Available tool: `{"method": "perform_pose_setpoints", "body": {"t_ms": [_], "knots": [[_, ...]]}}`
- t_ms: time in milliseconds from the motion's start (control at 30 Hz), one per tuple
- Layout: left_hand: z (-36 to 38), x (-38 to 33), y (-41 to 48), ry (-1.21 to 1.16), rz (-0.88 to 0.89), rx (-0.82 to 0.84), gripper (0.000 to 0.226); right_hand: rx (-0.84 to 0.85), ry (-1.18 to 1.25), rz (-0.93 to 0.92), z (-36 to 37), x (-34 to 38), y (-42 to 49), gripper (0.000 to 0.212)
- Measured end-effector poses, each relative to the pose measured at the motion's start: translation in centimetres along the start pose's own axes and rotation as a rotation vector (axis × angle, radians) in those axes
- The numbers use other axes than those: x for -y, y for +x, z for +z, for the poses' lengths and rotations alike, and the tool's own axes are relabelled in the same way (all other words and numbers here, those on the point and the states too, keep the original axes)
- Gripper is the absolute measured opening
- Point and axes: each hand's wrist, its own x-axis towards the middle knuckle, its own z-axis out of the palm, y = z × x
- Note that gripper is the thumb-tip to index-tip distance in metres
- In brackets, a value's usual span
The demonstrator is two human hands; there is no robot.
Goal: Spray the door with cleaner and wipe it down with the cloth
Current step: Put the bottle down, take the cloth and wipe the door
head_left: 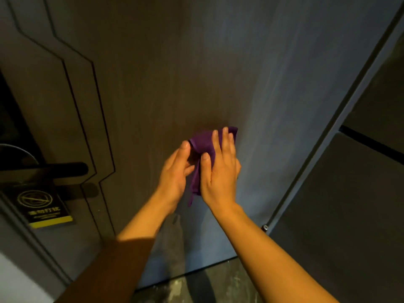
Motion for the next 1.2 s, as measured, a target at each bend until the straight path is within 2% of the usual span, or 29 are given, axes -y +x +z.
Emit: {"method": "perform_pose_setpoints", "body": {"t_ms": [33, 100, 167, 300, 367, 433, 467, 533, 633, 733, 833, 967, 1033, 1100, 1200], "knots": [[0.7, -0.6, 0.4, -0.133, -0.082, 0.038, 0.039, 0.034, -0.025, 0.017, -1.1, 0.7, 0.3, 0.063], [2.4, -2.2, 0.5, -0.252, -0.152, 0.053, 0.035, 0.123, -0.093, 0.067, -3.3, 1.9, 0.7, 0.064], [4.1, -3.6, -0.1, -0.276, -0.201, 0.018, 0.028, 0.22, -0.163, 0.123, -5.6, 2.9, 1.0, 0.065], [6.9, -6.2, -2.4, -0.246, -0.354, -0.014, 0.036, 0.395, -0.267, 0.187, -11.2, 4.8, 1.5, 0.071], [8.3, -8.0, -4.1, -0.209, -0.432, -0.04, 0.035, 0.443, -0.294, 0.162, -14.6, 6.0, 1.4, 0.069], [10.1, -9.8, -5.6, -0.231, -0.492, -0.038, 0.043, 0.445, -0.264, 0.165, -18.0, 7.4, 1.2, 0.064], [11.1, -10.8, -6.3, -0.249, -0.521, -0.022, 0.045, 0.427, -0.232, 0.188, -19.8, 8.0, 1.0, 0.061], [13.4, -12.5, -7.7, -0.272, -0.579, -0.009, 0.034, 0.343, -0.159, 0.25, -23.4, 9.5, 0.6, 0.058], [16.5, -14.0, -10.3, -0.336, -0.692, 0.102, 0.038, 0.124, -0.046, 0.4, -28.6, 11.2, -0.8, 0.054], [18.9, -14.7, -13.6, -0.381, -0.797, 0.23, 0.033, -0.098, 0.015, 0.703, -33.3, 11.9, -3.6, 0.052], [21.8, -14.6, -17.4, -0.313, -0.895, 0.341, 0.023, -0.221, 0.131, 1.063, -38.4, 11.5, -6.5, 0.039], [25.9, -13.3, -23.6, -0.236, -1.011, 0.47, 0.019, -0.393, 0.328, 1.354, -44.9, 11.8, -12.0, 0.048], [27.9, -12.4, -26.8, -0.201, -1.06, 0.534, 0.02, -0.484, 0.327, 1.423, -47.7, 11.9, -15.7, 0.043], [30.0, -11.4, -30.2, -0.141, -1.093, 0.604, 0.02, -0.551, 0.192, 1.431, -50.6, 11.9, -19.5, 0.038], [32.9, -9.5, -35.2, -0.01, -1.098, 0.711, 0.025, -0.552, -0.006, 1.403, -54.8, 11.8, -24.9, 0.035]]}}
